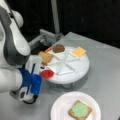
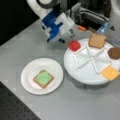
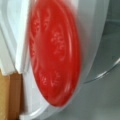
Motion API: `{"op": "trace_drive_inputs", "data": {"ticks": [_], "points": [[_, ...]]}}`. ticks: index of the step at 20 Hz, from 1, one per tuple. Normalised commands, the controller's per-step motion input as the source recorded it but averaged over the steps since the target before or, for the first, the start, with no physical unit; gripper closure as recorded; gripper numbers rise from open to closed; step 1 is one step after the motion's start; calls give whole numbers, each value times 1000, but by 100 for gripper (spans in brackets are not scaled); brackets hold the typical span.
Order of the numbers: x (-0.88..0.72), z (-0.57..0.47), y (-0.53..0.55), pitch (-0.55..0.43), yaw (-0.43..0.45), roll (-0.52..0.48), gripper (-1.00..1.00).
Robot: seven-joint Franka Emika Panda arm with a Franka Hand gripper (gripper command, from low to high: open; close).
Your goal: Ingredient selection for cheeseburger or sandwich
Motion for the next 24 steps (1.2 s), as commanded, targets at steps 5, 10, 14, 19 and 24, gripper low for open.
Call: {"op": "trace_drive_inputs", "data": {"ticks": [5,10,14,19,24], "points": [[-160,-103,218,-109,-273,27,-100],[-117,-40,236,-102,-226,35,-100],[-69,27,184,-99,-191,17,-100],[-60,151,172,-60,-162,-13,-100],[-36,250,243,-10,-169,-5,-100]]}}
